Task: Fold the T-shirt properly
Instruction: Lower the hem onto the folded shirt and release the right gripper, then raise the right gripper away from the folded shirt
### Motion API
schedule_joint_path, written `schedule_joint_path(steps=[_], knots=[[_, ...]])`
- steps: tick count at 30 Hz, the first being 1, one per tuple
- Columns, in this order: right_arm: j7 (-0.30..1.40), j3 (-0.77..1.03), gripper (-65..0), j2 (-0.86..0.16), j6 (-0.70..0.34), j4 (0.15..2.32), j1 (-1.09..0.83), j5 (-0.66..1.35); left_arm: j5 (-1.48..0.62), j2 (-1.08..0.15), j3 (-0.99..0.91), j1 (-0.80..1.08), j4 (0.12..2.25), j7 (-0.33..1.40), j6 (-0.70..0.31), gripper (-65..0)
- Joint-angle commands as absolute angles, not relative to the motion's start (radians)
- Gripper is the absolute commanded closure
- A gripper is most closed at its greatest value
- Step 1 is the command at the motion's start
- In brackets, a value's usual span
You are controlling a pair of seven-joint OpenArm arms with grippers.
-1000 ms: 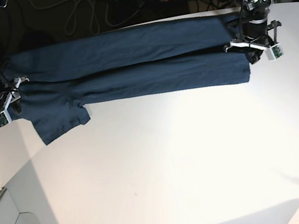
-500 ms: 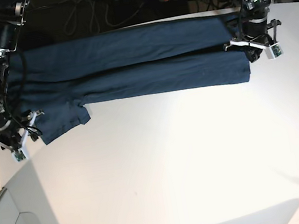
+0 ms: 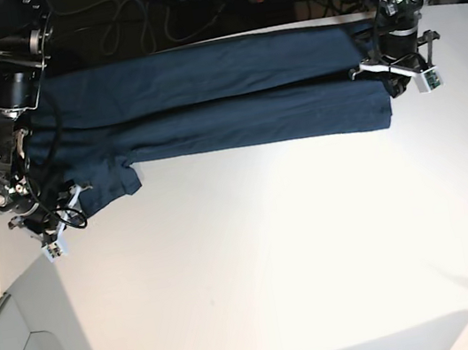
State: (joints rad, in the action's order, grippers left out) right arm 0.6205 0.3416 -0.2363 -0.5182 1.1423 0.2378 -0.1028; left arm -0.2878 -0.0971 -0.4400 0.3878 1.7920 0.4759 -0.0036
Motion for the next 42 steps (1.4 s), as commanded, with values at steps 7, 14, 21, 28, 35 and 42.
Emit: schedule_joint_path(steps=[7, 14, 21, 28, 35, 42], knots=[[0.608, 0.306, -9.4, -0.245, -0.522, 1.144, 0.254, -0.097, -0.292, -0.105, -0.444, 0.387, 1.810, 0.453, -0.001, 0.0], [0.621, 0.309, -0.1, -0.246, -0.522, 1.277, 0.216, -0.096, -0.292, -0.105, -0.444, 0.387, 1.810, 0.453, -0.001, 0.0], [0.693, 0.328, -0.1, -0.248, -0.522, 1.669, 0.045, -0.096, -0.292, -0.105, -0.450, 0.389, 1.808, 0.453, -0.001, 0.0], [0.743, 0.444, -0.1, -0.206, -0.524, 2.011, -0.148, -0.094, -0.292, -0.105, -0.452, 0.389, 1.808, 0.453, -0.001, 0.0], [0.736, 0.527, -0.1, -0.140, -0.526, 2.111, -0.314, -0.094, -0.292, -0.105, -0.450, 0.386, 1.808, 0.453, -0.001, 0.0], [0.699, 0.527, -0.1, -0.140, -0.526, 2.115, -0.435, -0.093, -0.292, -0.111, -0.452, 0.381, 1.808, 0.450, -0.001, 0.0]])
